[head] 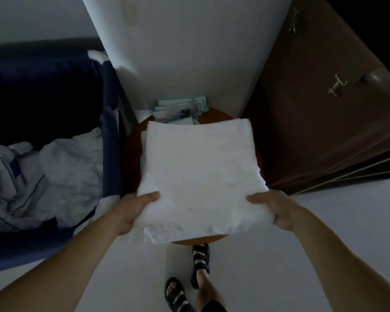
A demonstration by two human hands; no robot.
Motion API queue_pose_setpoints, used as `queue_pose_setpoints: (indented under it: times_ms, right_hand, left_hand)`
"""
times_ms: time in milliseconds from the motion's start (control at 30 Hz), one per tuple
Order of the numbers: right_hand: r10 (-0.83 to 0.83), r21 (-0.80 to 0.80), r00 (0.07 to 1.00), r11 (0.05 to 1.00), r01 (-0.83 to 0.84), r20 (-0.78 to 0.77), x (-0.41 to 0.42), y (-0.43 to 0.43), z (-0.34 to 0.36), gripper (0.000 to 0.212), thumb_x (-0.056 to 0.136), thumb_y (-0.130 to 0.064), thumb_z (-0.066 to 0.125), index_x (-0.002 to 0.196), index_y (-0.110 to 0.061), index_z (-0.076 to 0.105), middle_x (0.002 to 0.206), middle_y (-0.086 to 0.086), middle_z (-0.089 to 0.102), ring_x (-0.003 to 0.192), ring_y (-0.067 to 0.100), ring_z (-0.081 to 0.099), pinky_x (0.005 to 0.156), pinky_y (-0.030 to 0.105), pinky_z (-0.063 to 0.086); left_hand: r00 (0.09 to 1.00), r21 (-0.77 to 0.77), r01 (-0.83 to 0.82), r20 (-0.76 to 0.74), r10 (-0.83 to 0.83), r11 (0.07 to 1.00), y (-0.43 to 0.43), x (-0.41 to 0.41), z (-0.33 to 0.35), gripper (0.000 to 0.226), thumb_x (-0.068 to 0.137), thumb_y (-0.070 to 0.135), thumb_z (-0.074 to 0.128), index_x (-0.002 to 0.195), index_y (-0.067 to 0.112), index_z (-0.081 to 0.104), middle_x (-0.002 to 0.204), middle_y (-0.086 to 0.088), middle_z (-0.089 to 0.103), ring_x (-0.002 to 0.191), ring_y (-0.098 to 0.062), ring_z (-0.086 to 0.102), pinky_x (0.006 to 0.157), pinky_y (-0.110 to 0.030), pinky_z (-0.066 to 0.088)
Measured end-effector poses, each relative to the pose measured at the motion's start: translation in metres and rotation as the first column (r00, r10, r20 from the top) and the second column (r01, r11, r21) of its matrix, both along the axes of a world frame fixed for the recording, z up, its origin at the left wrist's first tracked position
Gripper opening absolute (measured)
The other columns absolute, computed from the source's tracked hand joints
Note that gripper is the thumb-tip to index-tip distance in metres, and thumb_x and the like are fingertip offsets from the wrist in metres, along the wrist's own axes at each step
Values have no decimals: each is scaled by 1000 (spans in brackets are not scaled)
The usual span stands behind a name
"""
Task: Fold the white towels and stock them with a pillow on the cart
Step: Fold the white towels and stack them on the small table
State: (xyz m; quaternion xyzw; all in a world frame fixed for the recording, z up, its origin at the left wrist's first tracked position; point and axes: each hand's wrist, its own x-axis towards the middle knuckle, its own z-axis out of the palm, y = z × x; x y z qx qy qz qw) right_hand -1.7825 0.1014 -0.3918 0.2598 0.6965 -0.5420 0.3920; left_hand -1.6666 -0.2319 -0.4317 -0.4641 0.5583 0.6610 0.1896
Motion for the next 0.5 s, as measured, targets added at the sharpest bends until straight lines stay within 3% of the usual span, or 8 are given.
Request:
queue_pose_setpoints:
  times_ms: [100, 300, 367, 500]
  right_hand:
    - [-74, -77, 986, 995, 63, -149, -29, -17, 34, 33, 78, 11, 68, 105, -6, 66, 101, 15, 72, 79, 30, 70, 61, 37, 57]
    - [-172, -222, 849, 973, 67, -500, -99, -51, 128, 27, 84, 3, 63, 94, -22, 60, 97, 4, 66, 81, 23, 66, 59, 35, 58]
    - [-216, -278, 812, 958, 70, -542, -112, -51, 144, 28, 84, 1, 63, 94, -24, 60, 101, 1, 65, 85, 23, 66, 62, 37, 59]
    - [-247, -281, 824, 953, 112, -510, -112, -34, 123, 32, 81, 4, 65, 103, -19, 62, 108, 4, 67, 92, 26, 67, 75, 44, 59]
  left_hand:
    - [997, -11, 0, -80, 0, 1000, -9, -38, 48, 37, 76, 23, 82, 106, 4, 69, 85, -13, 77, 76, -30, 74, 64, -39, 60]
    - [898, -3, -188, -405, 170, 982, -29, -122, 162, 14, 87, 19, 73, 91, 10, 63, 65, -8, 74, 52, -20, 70, 43, -29, 55]
    - [847, 11, -219, -495, 195, 976, -34, -128, 179, 16, 85, 21, 75, 90, 14, 61, 65, -5, 74, 55, -21, 72, 43, -32, 55]
    - [843, -148, -180, -533, 75, 972, -38, -111, 138, 26, 87, 28, 74, 109, 16, 67, 98, -5, 77, 83, -23, 74, 65, -38, 59]
